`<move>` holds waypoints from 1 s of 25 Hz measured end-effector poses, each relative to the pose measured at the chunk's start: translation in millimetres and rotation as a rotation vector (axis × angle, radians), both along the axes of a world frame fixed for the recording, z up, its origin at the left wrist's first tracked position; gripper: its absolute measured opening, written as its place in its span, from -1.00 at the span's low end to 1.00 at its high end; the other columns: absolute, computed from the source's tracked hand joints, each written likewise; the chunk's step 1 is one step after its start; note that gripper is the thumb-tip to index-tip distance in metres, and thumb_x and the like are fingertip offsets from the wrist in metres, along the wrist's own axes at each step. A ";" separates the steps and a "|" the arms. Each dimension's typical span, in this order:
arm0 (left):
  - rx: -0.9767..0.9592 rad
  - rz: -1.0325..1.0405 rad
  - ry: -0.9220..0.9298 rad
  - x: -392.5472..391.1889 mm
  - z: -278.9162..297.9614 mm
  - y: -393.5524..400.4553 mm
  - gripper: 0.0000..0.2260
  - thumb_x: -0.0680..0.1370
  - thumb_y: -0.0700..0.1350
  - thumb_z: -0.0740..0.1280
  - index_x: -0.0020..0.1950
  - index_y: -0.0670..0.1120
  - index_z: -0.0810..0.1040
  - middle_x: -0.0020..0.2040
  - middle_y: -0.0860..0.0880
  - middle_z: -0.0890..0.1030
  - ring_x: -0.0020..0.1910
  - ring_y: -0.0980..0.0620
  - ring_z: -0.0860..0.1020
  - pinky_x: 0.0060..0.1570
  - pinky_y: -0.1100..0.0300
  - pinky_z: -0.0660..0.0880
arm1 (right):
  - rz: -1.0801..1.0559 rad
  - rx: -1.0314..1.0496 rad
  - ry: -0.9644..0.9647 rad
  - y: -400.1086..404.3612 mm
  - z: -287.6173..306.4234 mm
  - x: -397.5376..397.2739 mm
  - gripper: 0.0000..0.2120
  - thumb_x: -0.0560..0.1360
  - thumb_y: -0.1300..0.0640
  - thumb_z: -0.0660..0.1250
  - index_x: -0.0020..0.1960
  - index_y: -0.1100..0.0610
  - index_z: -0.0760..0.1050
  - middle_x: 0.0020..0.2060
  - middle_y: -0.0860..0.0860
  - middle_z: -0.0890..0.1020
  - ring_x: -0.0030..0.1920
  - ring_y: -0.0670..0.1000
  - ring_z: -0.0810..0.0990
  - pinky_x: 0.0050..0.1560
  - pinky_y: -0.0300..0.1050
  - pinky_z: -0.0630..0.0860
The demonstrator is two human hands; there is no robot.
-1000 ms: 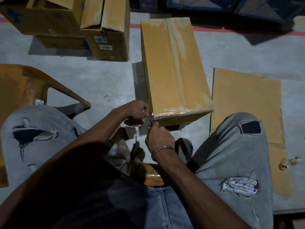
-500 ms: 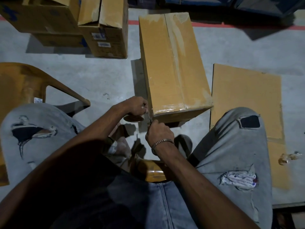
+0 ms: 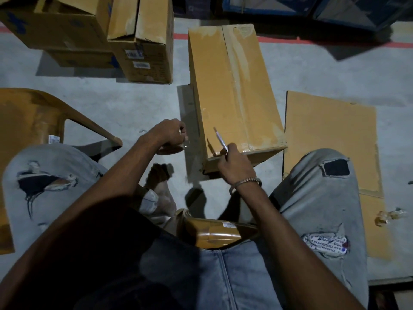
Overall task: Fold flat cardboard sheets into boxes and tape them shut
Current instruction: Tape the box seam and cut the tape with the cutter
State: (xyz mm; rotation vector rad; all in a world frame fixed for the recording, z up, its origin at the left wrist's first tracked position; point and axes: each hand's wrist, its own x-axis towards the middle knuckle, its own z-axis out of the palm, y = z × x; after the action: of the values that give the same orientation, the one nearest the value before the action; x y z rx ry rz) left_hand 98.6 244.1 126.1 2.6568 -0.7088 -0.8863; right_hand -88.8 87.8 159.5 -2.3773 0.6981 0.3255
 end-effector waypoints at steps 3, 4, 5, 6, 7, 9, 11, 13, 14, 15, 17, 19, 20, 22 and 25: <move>-0.027 0.087 -0.080 5.5 4.1 1.6 -0.88 0.61 -0.04 0.41 0.05 -0.08 0.65 0.14 -0.14 0.68 0.10 -0.18 0.59 0.01 0.03 0.49 | -0.090 -0.052 -0.075 -8.1 -22.0 20.5 -0.77 0.61 -0.04 0.24 0.09 0.11 0.33 -0.16 0.11 0.61 -0.11 0.25 0.63 -0.16 0.11 0.58; -0.031 0.099 -0.090 5.4 4.9 1.3 -0.87 0.61 -0.03 0.41 0.04 -0.08 0.65 0.13 -0.14 0.68 0.10 -0.19 0.59 0.01 0.03 0.49 | -0.094 -0.089 -0.090 -6.9 -29.4 23.0 -0.68 0.59 -0.15 0.27 0.09 0.10 0.32 -0.14 0.10 0.62 -0.10 0.23 0.63 -0.16 0.11 0.59; -0.031 0.103 -0.092 5.0 5.7 0.5 -0.88 0.61 -0.03 0.41 0.03 -0.08 0.65 0.13 -0.14 0.69 0.09 -0.18 0.59 0.00 0.04 0.49 | -0.095 -0.149 -0.096 -5.2 -36.9 23.2 -0.56 0.56 -0.28 0.27 0.09 0.09 0.32 -0.12 0.10 0.63 -0.09 0.22 0.62 -0.17 0.10 0.58; -0.031 0.105 -0.088 4.6 5.7 0.5 -0.89 0.61 -0.04 0.41 0.01 -0.07 0.64 0.13 -0.14 0.68 0.08 -0.17 0.59 0.00 0.04 0.48 | -0.094 -0.216 -0.104 -3.1 -44.3 23.0 -0.46 0.51 -0.39 0.26 0.08 0.08 0.32 -0.12 0.09 0.64 -0.09 0.20 0.61 -0.18 0.08 0.57; -0.031 0.105 -0.081 4.3 5.4 0.7 -0.90 0.61 -0.04 0.41 0.01 -0.06 0.64 0.13 -0.14 0.68 0.06 -0.15 0.57 -0.01 0.05 0.48 | -0.095 -0.276 -0.112 -0.5 -49.1 22.5 -0.39 0.47 -0.48 0.23 0.07 0.07 0.31 -0.12 0.08 0.64 -0.09 0.18 0.60 -0.20 0.06 0.57; -0.029 0.096 -0.070 3.6 4.5 -0.9 -0.92 0.61 -0.04 0.40 0.02 -0.03 0.62 0.15 -0.14 0.67 0.01 -0.10 0.53 -0.02 0.05 0.45 | -0.091 -0.367 -0.110 2.6 -55.1 22.7 -0.32 0.42 -0.55 0.21 0.07 0.07 0.31 -0.13 0.07 0.63 -0.12 0.16 0.60 -0.26 0.00 0.52; -0.027 0.085 -0.073 2.0 4.8 -2.9 -0.94 0.62 -0.04 0.39 0.03 -0.01 0.60 0.17 -0.14 0.67 -0.01 -0.08 0.50 -0.03 0.06 0.42 | -0.064 -0.426 -0.099 3.0 -59.1 25.0 -0.32 0.43 -0.53 0.21 0.09 0.08 0.31 -0.16 0.07 0.62 -0.16 0.17 0.62 -0.31 -0.05 0.41; -0.024 0.089 -0.075 1.5 5.4 -3.4 -0.93 0.62 -0.04 0.38 0.04 -0.01 0.60 0.16 -0.12 0.67 -0.01 -0.07 0.49 -0.04 0.06 0.40 | -0.007 -0.457 -0.095 2.1 -61.8 26.9 -0.31 0.42 -0.53 0.24 0.10 0.09 0.32 -0.19 0.08 0.63 -0.18 0.19 0.64 -0.32 -0.05 0.35; -0.025 0.094 -0.075 1.4 5.5 -3.1 -0.92 0.62 -0.03 0.39 0.05 -0.01 0.61 0.16 -0.12 0.67 -0.01 -0.07 0.49 -0.04 0.07 0.40 | 0.026 -0.462 -0.089 0.6 -63.1 27.9 -0.29 0.41 -0.53 0.26 0.10 0.10 0.32 -0.20 0.09 0.65 -0.19 0.20 0.65 -0.32 -0.05 0.35; -0.028 0.094 -0.074 1.2 5.6 -2.8 -0.90 0.62 -0.02 0.39 0.05 -0.02 0.61 0.15 -0.12 0.67 -0.01 -0.07 0.50 -0.04 0.07 0.40 | 0.059 -0.463 -0.078 -1.2 -64.0 29.4 -0.27 0.39 -0.54 0.29 0.11 0.11 0.32 -0.20 0.10 0.66 -0.20 0.21 0.66 -0.32 -0.04 0.36; -0.028 0.084 -0.074 0.7 6.7 -3.5 -0.89 0.63 -0.02 0.38 0.06 -0.04 0.62 0.13 -0.13 0.67 -0.01 -0.08 0.51 -0.05 0.07 0.41 | 0.107 -0.465 -0.050 -5.0 -64.7 31.5 -0.23 0.37 -0.54 0.33 0.15 0.12 0.32 -0.18 0.11 0.67 -0.19 0.21 0.67 -0.30 -0.04 0.34; -0.023 0.086 -0.072 -0.8 8.2 -3.9 -0.88 0.63 -0.03 0.37 0.06 -0.06 0.63 0.11 -0.13 0.67 -0.01 -0.09 0.52 -0.05 0.07 0.42 | 0.139 -0.478 -0.043 -6.3 -64.8 32.5 -0.21 0.36 -0.53 0.35 0.18 0.13 0.33 -0.16 0.12 0.67 -0.18 0.22 0.68 -0.30 -0.03 0.32; -0.020 0.088 -0.071 -1.7 8.3 -3.8 -0.88 0.63 -0.03 0.37 0.05 -0.06 0.63 0.09 -0.12 0.67 -0.01 -0.10 0.53 -0.05 0.07 0.43 | 0.155 -0.488 -0.045 -6.6 -65.1 32.4 -0.20 0.35 -0.53 0.36 0.19 0.13 0.33 -0.16 0.12 0.67 -0.18 0.23 0.68 -0.31 -0.02 0.31; -0.014 0.085 -0.069 -3.7 9.6 -3.0 -0.88 0.63 -0.04 0.37 0.03 -0.06 0.63 0.07 -0.12 0.68 0.00 -0.12 0.56 -0.05 0.06 0.45 | 0.188 -0.502 -0.061 -8.7 -66.3 29.8 -0.20 0.35 -0.53 0.36 0.19 0.13 0.32 -0.16 0.10 0.66 -0.20 0.22 0.67 -0.32 -0.03 0.31; -0.005 0.080 -0.067 -4.3 12.4 -0.2 -0.88 0.62 -0.04 0.37 0.01 -0.06 0.63 0.04 -0.13 0.69 0.03 -0.16 0.59 -0.03 0.02 0.51 | 0.212 -0.494 -0.092 -13.3 -67.6 27.1 -0.20 0.35 -0.52 0.37 0.20 0.12 0.32 -0.18 0.09 0.67 -0.22 0.21 0.66 -0.31 -0.03 0.33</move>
State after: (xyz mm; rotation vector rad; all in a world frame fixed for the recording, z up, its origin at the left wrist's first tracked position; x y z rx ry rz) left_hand 94.3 244.0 138.5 2.7013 -0.6135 -0.7771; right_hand -61.6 74.5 91.9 -2.9246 0.5277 0.1385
